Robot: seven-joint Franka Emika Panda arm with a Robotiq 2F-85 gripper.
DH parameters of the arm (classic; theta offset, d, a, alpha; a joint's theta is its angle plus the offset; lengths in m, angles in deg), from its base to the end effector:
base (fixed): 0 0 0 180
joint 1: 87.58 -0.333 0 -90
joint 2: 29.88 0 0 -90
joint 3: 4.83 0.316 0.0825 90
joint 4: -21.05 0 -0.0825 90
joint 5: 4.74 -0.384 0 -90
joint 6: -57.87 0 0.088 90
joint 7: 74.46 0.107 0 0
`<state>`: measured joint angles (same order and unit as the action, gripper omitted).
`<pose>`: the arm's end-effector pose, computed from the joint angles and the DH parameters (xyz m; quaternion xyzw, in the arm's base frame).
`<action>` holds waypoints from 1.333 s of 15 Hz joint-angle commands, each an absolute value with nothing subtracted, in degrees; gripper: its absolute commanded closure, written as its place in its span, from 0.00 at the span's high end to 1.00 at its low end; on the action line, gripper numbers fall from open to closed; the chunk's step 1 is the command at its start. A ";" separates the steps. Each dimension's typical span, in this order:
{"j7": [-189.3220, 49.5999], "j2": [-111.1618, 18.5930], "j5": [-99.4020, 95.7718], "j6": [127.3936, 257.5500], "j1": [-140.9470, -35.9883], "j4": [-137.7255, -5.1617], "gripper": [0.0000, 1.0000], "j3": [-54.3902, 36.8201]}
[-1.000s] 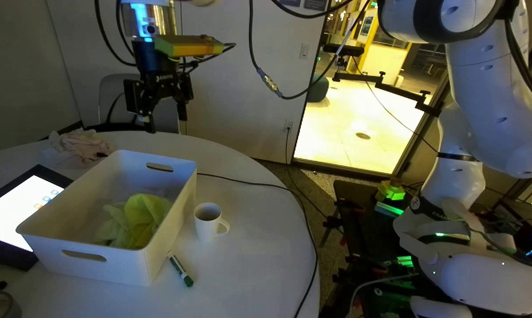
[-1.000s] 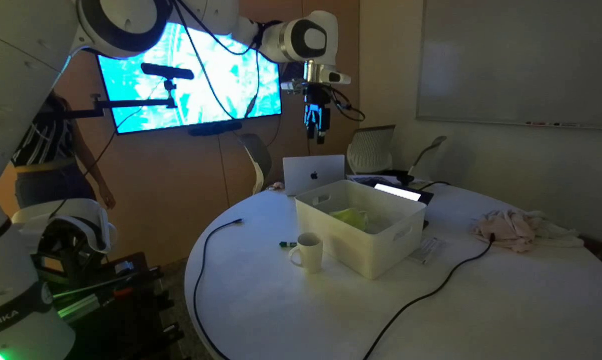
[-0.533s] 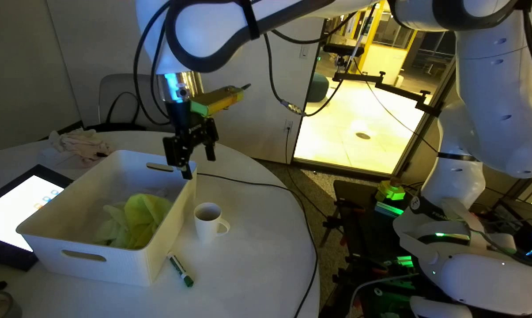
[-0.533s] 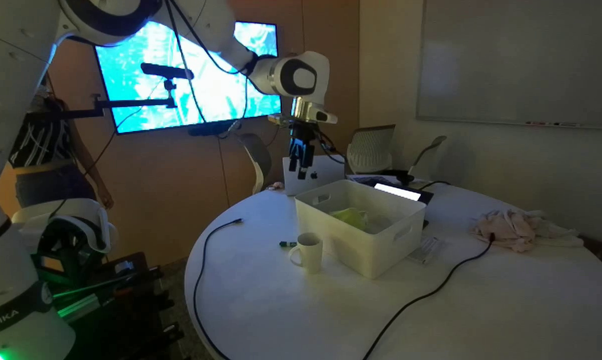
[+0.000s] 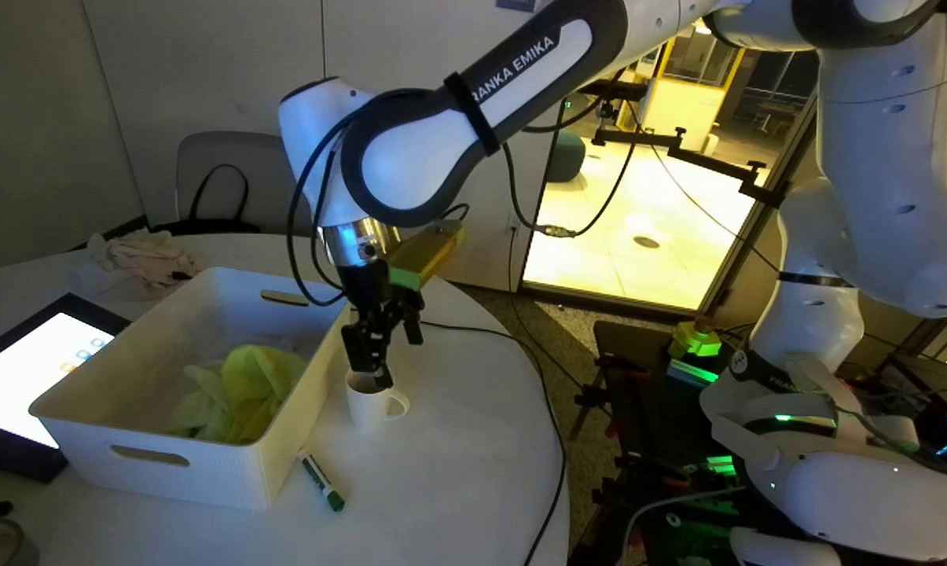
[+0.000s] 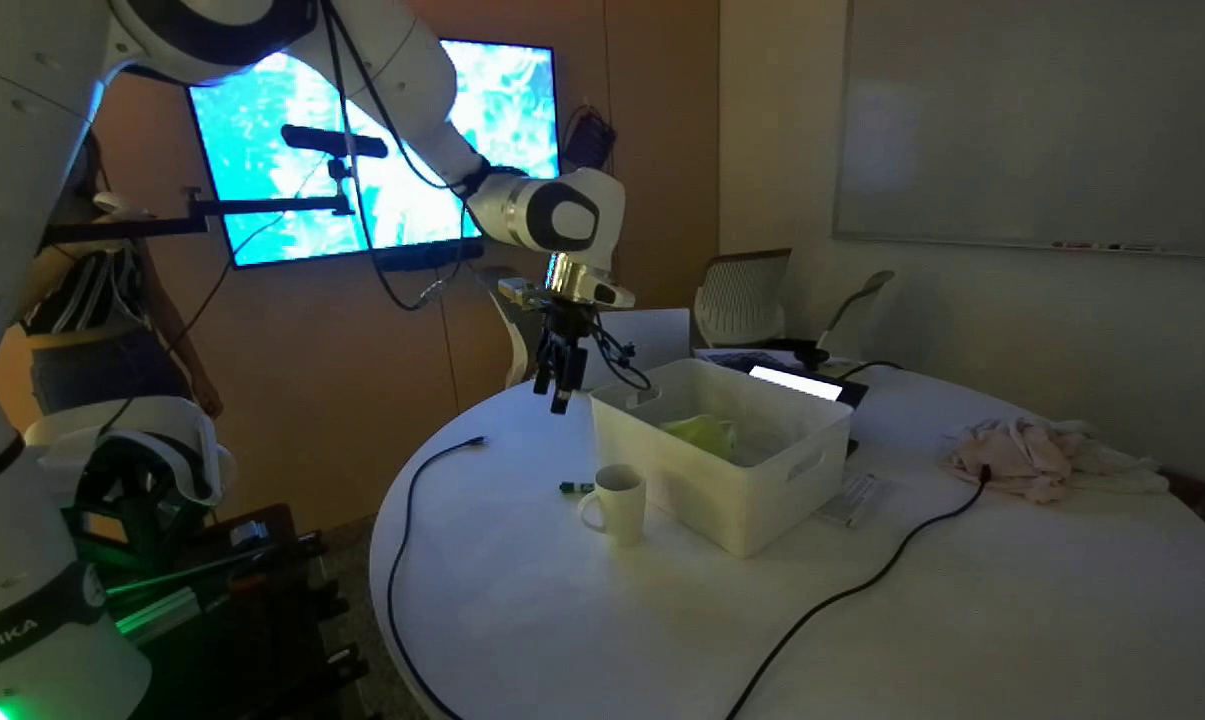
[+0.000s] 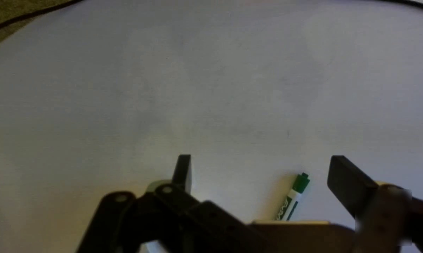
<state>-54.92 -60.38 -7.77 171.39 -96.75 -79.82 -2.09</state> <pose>0.6115 0.1304 0.2432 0.9840 -0.0812 -0.1585 0.0085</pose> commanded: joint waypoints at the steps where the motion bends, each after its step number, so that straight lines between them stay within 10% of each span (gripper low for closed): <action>1: -53.09 -61.39 -6.39 176.64 -99.53 -81.59 1.00 -1.94; 20: -45.46 -75.45 -3.02 206.10 -110.98 -80.54 1.00 -6.76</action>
